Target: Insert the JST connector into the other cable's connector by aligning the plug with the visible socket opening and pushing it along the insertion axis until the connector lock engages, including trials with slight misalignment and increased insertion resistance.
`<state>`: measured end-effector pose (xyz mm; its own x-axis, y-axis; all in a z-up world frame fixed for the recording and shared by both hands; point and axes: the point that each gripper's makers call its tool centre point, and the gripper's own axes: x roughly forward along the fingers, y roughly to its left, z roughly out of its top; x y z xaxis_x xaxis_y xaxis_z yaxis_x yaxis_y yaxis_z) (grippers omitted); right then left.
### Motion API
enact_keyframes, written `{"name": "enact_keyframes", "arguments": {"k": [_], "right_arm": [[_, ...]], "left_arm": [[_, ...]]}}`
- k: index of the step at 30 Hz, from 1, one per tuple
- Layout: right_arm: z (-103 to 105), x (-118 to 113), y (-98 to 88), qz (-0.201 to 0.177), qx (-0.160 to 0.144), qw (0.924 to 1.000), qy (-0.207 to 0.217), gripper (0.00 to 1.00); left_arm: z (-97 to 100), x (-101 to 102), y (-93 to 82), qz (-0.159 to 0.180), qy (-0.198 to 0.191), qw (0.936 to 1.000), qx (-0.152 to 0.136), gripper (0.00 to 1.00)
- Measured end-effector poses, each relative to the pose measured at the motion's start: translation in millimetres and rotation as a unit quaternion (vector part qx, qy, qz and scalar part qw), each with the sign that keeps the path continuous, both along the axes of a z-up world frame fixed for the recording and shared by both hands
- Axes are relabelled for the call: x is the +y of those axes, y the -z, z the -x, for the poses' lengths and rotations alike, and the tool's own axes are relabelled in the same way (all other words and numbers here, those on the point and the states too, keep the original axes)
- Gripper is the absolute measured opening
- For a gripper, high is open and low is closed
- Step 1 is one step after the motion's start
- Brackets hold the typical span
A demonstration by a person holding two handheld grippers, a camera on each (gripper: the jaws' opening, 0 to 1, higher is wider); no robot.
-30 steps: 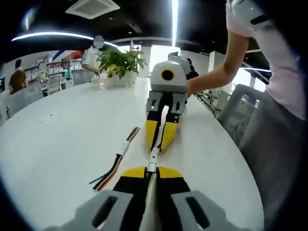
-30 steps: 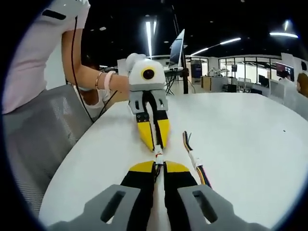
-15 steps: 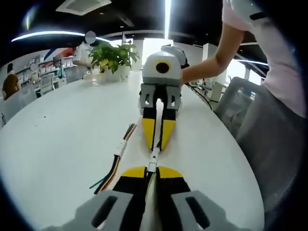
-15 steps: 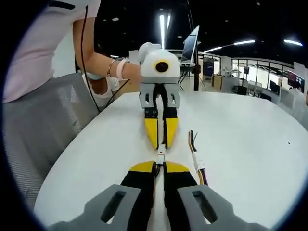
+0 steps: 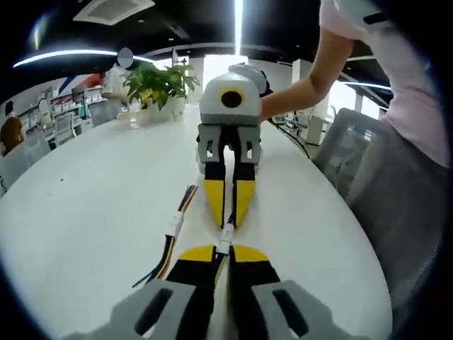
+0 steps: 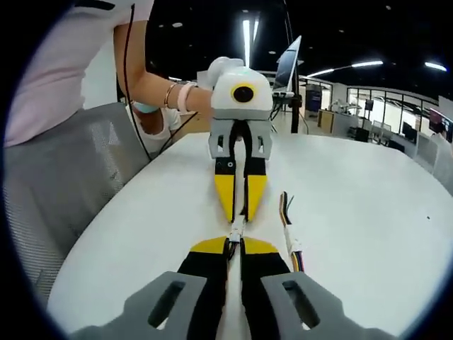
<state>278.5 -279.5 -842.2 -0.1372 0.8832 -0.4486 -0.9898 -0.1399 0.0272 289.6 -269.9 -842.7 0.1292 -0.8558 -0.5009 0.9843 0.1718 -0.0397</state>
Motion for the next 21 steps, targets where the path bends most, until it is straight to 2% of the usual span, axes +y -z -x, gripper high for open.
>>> {"name": "enact_keyframes", "arguments": {"k": [3, 10, 14, 21], "right_arm": [[-0.8, -1.7, -0.6, -0.002, 0.003, 1.0, 0.003, 0.03], [-0.8, -2.3, -1.1, -0.005, 0.01, 0.9999, 0.003, 0.03], [-1.1, -4.3, 3.3, 0.005, 0.006, 1.0, 0.002, 0.03], [-1.6, -5.6, 0.1, 0.0, 0.007, 1.0, 0.006, 0.03]], "left_arm": [[-1.0, 1.4, -0.3, 0.012, -0.009, 0.9998, 0.013, 0.0], [2.2, -8.6, -5.2, 0.025, -0.003, 0.9996, 0.01, 0.0], [5.6, -13.7, -0.7, 0.016, 0.006, 0.9998, 0.006, 0.0], [0.5, -13.7, -2.9, 0.022, 0.002, 0.9998, 0.001, 0.0]]}}
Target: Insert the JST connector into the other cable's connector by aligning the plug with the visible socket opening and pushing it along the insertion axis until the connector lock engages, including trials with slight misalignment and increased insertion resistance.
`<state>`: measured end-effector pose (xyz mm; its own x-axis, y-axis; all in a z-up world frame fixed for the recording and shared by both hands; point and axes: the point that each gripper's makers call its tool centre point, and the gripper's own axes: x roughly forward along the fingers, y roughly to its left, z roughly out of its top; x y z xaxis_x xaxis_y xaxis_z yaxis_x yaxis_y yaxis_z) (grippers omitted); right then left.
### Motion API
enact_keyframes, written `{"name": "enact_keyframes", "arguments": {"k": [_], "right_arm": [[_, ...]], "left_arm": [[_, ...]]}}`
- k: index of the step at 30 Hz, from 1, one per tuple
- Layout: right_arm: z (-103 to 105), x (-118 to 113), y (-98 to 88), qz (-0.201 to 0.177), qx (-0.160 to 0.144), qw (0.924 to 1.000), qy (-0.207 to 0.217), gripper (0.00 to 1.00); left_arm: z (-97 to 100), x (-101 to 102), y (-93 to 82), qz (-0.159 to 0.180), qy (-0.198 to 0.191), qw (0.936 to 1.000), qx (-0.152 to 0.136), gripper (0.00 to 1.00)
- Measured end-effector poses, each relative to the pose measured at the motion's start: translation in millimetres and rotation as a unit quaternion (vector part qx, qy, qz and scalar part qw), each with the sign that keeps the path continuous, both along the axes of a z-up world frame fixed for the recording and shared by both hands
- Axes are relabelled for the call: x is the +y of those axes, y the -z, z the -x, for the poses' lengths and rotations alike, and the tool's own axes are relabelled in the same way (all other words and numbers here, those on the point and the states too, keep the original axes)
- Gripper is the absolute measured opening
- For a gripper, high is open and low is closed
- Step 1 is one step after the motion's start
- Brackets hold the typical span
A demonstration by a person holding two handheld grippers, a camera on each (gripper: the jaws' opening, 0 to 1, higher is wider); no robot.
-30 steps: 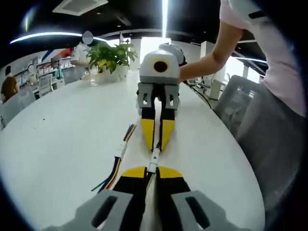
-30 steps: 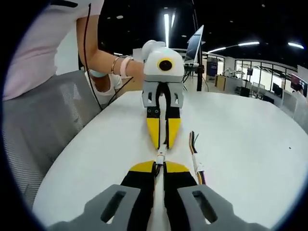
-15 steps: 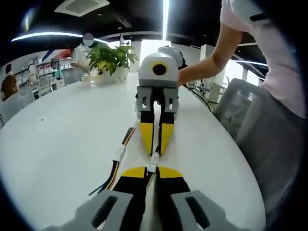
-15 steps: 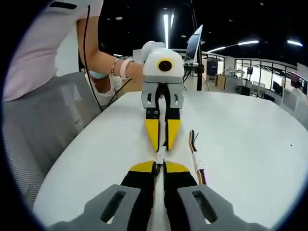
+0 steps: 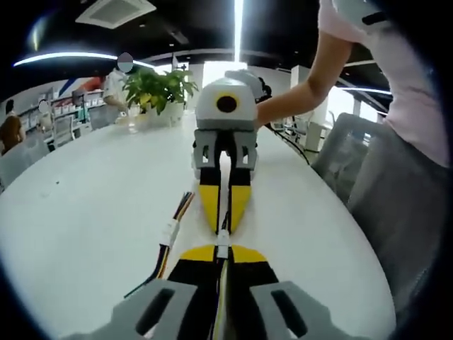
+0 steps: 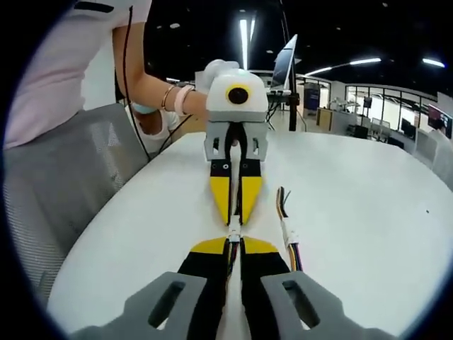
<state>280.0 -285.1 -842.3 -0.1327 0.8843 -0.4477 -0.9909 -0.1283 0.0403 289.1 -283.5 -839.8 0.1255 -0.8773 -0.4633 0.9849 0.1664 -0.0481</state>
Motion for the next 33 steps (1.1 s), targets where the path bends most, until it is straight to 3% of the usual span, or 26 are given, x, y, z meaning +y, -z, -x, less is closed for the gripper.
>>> {"name": "enact_keyframes", "arguments": {"k": [23, 33], "right_arm": [[-4.7, 2.9, 5.9, -0.007, 0.022, 0.9995, 0.022, 0.03], [-12.7, -0.8, 8.9, -0.005, 0.011, 0.9993, 0.035, 0.04]], "left_arm": [[-5.5, -0.1, 7.0, 0.007, -0.01, 0.9999, 0.007, 0.0], [-10.6, -1.6, 7.2, 0.003, -0.006, 0.9998, -0.016, 0.0]]}}
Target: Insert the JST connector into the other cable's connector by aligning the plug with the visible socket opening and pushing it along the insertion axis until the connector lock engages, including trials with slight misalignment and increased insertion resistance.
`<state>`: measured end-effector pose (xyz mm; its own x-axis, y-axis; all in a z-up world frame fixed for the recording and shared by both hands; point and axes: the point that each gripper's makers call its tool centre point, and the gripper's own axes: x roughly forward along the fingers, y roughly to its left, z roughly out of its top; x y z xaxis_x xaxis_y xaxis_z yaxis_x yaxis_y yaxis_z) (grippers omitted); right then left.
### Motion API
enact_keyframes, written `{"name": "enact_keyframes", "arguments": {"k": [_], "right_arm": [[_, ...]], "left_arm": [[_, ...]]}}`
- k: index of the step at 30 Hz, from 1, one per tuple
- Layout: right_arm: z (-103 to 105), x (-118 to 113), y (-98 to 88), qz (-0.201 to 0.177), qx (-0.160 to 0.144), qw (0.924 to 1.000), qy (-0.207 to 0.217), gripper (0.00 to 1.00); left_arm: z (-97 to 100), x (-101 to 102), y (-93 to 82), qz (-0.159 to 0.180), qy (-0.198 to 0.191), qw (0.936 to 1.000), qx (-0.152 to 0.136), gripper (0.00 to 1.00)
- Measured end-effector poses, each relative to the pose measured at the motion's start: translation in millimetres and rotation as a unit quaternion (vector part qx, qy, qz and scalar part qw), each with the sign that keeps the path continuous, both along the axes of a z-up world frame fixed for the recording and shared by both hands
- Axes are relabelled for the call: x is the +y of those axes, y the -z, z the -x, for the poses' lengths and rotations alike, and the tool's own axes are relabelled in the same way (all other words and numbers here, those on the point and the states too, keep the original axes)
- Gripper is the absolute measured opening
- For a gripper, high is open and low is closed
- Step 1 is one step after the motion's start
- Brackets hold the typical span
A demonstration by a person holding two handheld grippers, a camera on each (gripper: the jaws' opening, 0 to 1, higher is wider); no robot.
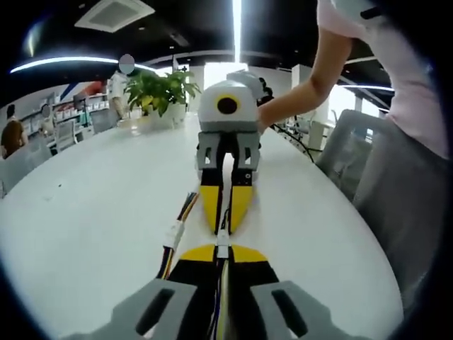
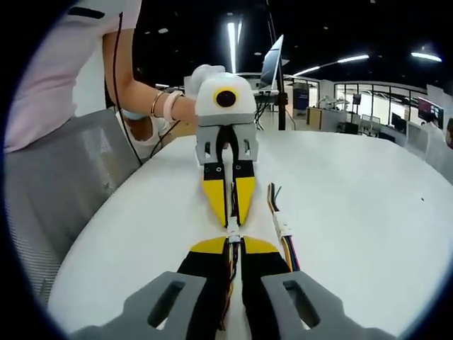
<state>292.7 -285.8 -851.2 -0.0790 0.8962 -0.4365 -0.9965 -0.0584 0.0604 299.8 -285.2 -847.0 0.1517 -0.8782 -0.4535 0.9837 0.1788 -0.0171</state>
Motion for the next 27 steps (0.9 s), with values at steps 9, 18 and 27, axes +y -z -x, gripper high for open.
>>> {"name": "enact_keyframes", "arguments": {"k": [9, 18, 27], "right_arm": [[-1.2, -1.6, -0.6, -0.005, 0.013, 0.9997, 0.022, 0.05], [-6.9, -20.1, 0.4, -0.001, 0.005, 0.9981, 0.062, 0.12], [2.8, -25.1, -26.2, -0.03, 0.029, 0.9941, 0.1, 0.17]], "left_arm": [[5.0, -4.1, -3.6, 0.004, -0.014, 0.9999, 0.003, 0.0], [0.9, 8.8, -10.2, 0.002, -0.057, 0.9984, 0.009, 0.15], [3.6, 21.2, -20.9, 0.02, -0.13, 0.9894, 0.063, 0.34]]}}
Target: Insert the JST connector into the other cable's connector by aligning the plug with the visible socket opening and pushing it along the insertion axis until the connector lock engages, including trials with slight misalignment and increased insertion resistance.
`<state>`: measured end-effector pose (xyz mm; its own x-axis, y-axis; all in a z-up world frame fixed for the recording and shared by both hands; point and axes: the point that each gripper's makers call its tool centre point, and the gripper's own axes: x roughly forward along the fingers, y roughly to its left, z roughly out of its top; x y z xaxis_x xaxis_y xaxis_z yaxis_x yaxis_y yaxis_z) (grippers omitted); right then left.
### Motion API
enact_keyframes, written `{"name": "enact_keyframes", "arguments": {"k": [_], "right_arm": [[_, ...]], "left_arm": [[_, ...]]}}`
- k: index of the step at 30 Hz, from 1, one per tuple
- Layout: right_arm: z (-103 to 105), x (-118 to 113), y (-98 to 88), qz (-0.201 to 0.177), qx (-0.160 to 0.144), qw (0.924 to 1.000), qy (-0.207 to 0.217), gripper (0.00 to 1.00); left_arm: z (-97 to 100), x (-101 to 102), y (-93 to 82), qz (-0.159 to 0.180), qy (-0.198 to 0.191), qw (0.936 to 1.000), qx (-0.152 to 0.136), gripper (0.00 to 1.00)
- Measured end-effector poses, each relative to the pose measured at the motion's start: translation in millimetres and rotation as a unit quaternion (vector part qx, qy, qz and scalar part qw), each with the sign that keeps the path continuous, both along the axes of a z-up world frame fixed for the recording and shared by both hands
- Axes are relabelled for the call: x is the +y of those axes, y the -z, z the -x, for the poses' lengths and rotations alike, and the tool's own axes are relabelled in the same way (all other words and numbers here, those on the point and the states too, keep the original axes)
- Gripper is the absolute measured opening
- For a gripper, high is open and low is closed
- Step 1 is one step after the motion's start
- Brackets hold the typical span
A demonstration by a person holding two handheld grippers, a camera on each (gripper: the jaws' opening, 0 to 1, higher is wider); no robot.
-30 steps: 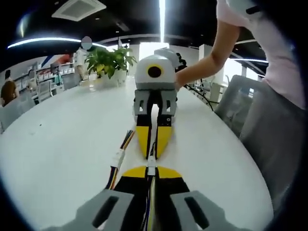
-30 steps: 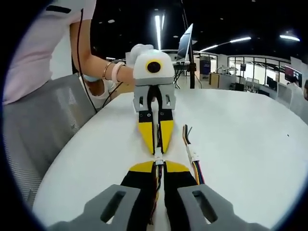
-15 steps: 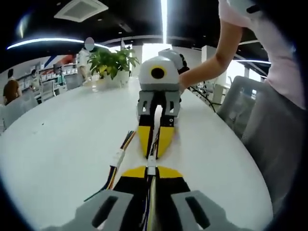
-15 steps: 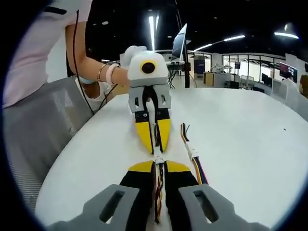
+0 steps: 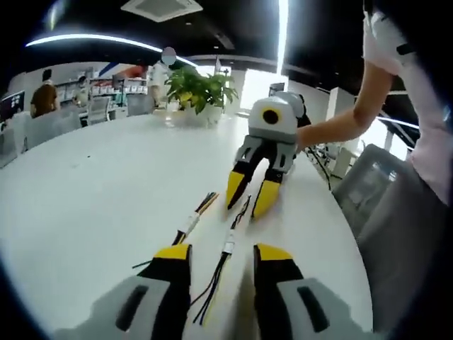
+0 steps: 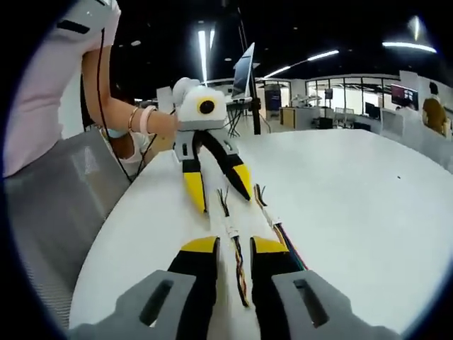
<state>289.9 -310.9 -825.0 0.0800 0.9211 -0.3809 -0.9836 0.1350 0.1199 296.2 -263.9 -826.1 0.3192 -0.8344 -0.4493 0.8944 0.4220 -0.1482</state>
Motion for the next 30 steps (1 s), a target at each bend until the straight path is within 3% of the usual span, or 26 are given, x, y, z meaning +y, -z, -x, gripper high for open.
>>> {"name": "enact_keyframes", "arguments": {"k": [3, 8, 11, 13, 15, 21, 24, 27, 30], "right_arm": [[2.2, 0.6, -8.5, -0.004, -0.001, 0.9999, 0.013, 0.22], [6.3, -1.2, -18.7, -0.019, 0.005, 0.9992, 0.035, 0.27], [4.7, -5.2, -19.2, -0.026, 0.042, 0.996, 0.075, 0.35], [1.6, -10.4, -17.1, -0.012, 0.038, 0.9948, 0.094, 0.44], [2.4, -12.4, -19.0, -0.008, 0.044, 0.9934, 0.106, 0.52], [6.4, -18.5, -32.4, -0.011, 0.04, 0.9893, 0.14, 0.58], [8.1, -22.4, -38.3, -0.01, 0.036, 0.9868, 0.157, 0.58], [14.2, -25.4, -40.1, 0.0, 0.037, 0.985, 0.169, 0.61], [21.2, -27.7, -40.1, 0.006, 0.061, 0.98, 0.189, 0.67]], "left_arm": [[3.7, 3.7, -1.3, -0.003, -0.025, 0.9995, 0.02, 0.44], [4.5, 13.0, 2.1, -0.013, -0.053, 0.9983, 0.023, 0.57], [5.4, 20.4, -0.3, -0.017, -0.088, 0.9951, 0.043, 0.66], [5.0, 23.9, -4.5, -0.01, -0.108, 0.9926, 0.054, 0.72], [5.9, 27.4, -8.6, -0.012, -0.114, 0.9923, 0.047, 0.73], [11.9, 36.3, -17.3, -0.005, -0.137, 0.9891, 0.053, 0.74], [12.0, 39.1, -33.6, -0.001, -0.14, 0.9901, 0.002, 0.72], [18.1, 39.6, -42.4, 0.005, -0.142, 0.9898, -0.005, 0.74], [23.9, 40.0, -48.4, 0.01, -0.144, 0.9894, -0.011, 0.74]]}}
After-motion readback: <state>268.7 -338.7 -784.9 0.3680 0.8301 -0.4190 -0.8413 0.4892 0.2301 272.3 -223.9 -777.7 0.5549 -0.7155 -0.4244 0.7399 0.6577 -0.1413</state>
